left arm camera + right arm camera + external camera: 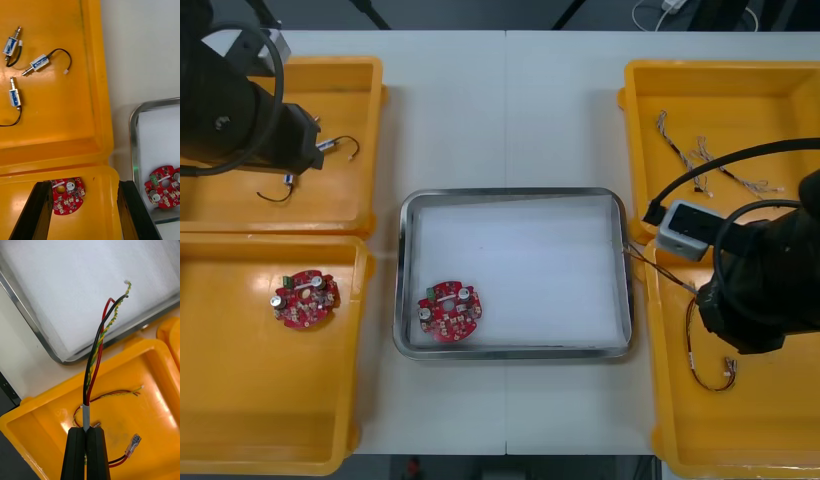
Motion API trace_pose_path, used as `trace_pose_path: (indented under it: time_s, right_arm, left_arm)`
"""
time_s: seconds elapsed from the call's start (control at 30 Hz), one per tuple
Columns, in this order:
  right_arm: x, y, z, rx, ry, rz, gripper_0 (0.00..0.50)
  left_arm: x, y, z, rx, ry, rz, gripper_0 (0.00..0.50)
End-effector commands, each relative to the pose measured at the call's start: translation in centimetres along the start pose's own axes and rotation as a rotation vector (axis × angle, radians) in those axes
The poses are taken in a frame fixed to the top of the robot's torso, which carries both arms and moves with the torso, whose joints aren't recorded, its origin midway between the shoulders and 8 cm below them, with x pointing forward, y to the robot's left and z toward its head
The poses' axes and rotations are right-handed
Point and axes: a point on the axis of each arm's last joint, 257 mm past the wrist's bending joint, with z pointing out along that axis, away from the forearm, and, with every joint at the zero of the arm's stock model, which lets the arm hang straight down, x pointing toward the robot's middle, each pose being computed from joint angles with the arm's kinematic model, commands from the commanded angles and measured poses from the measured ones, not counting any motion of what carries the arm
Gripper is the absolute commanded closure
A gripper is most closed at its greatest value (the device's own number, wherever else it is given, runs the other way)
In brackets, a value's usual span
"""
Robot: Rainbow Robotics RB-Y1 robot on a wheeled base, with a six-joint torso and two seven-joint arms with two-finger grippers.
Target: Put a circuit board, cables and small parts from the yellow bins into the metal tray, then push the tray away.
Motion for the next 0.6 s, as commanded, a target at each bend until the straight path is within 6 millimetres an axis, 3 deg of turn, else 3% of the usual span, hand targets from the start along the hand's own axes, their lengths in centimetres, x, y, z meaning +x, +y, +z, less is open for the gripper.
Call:
trace_pose_path:
  time_s: [0.03,0.27,0.6]
  right_arm:
    - [-3.3,0.2,0.4,-0.005,-0.004,-0.123,0.5]
    - [-7.0,1.9,2.7,-0.054,0.018,-0.26,0.5]
    - [-9.5,2.9,7.1,-0.041,0.002,-0.469,0.5]
  left_arm:
    - [-4.7,4.4,-2.5,-0.058,-0.103,-0.048,0.0]
    - [-7.1,9.2,-2.3,-0.096,-0.135,-0.076,0.0]
    - [-10.2,14.0,-1.5,-0.152,-0.224,-0.111,0.0]
